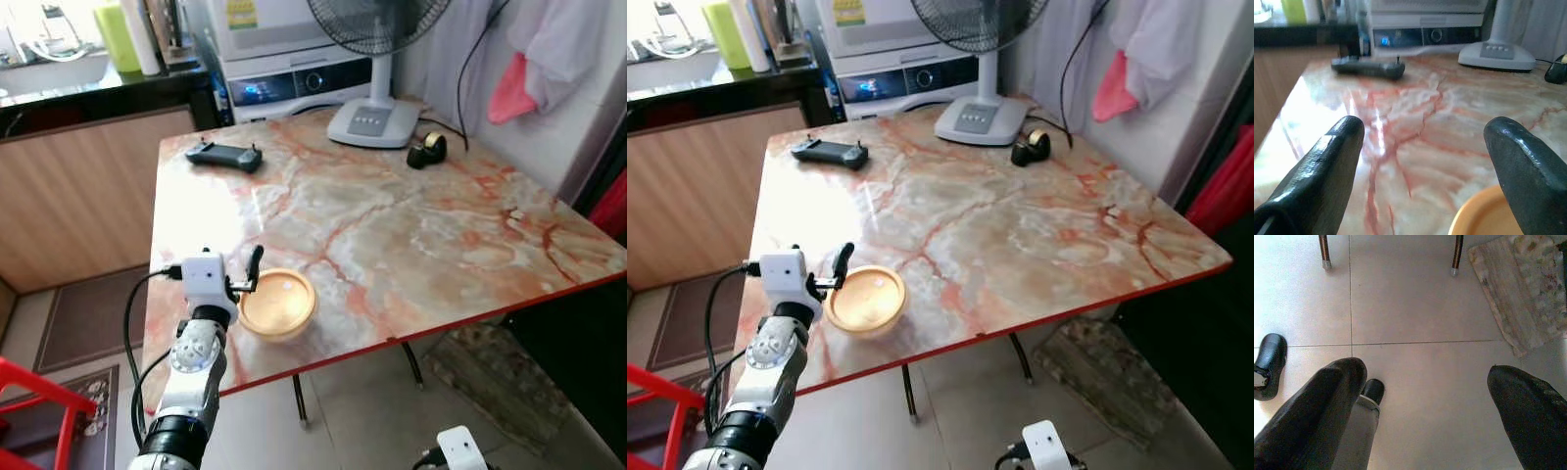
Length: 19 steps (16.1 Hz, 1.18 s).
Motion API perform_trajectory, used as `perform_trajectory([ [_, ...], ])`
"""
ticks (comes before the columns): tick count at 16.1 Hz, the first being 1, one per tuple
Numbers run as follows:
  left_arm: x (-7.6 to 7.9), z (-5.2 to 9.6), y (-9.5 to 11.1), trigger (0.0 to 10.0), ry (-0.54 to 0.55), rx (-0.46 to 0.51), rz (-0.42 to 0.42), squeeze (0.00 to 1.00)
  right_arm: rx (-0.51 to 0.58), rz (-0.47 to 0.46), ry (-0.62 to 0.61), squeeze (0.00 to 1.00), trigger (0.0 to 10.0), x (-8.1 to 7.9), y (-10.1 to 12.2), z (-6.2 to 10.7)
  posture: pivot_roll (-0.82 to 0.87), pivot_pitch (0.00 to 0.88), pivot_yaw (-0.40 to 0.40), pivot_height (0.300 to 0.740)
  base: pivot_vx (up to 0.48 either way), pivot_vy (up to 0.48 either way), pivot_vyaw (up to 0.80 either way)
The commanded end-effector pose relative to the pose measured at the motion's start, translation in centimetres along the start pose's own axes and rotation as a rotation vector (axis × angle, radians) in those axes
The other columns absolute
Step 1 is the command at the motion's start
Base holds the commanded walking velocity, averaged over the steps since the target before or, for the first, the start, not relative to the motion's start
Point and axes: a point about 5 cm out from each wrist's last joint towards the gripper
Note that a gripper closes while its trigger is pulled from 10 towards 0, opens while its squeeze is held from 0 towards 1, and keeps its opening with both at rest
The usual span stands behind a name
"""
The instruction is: Restocking fridge
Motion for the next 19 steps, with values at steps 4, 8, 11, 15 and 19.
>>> perform_trajectory([
  [4, -1.4, 1.4, -2.2, 10.0, 0.048, -0.098, 0.145, 0.0, 0.005, 0.043, 0.004, 0.0, 10.0, -0.1, 0.1, 0.0, 0.01, 0.0, 0.054, 0.74, 0.0, 0.0, 0.0],
  [8, -1.2, 1.3, -2.1, 10.0, -0.044, -0.101, 0.236, 1.0, 0.012, 0.058, 0.005, 0.0, 10.0, 0.0, 0.2, 0.0, 0.01, 0.0, 0.053, 0.74, 0.0, 0.0, 0.0],
  [11, -1.0, 1.6, -2.5, 10.0, -0.088, -0.123, 0.21, 1.0, 0.015, 0.062, 0.005, 0.0, 10.0, 0.0, 0.3, 0.0, 0.01, 0.0, 0.053, 0.74, 0.0, 0.0, 0.0],
  [15, -1.6, 2.6, -3.0, 10.0, -0.113, -0.138, 0.213, 1.0, 0.026, 0.065, 0.001, 0.0, 10.0, 0.0, 0.4, 0.0, 0.01, 0.0, 0.054, 0.74, 0.0, 0.0, 0.0],
  [19, -1.8, 3.1, -3.6, 10.0, -0.158, -0.174, 0.26, 0.07, 0.032, 0.075, -0.004, 0.0, 10.0, 0.0, 0.4, 0.0, 0.01, 0.0, 0.054, 0.74, 0.0, 0.0, 0.0],
])
Point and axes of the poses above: a point about 5 cm out from each wrist's last joint towards the gripper, its own z axis pointing back from the gripper into the wrist, its own y axis along the axis of the wrist's last joint, x = y × z, and after that the axes turned 1 degree about z, right-handed
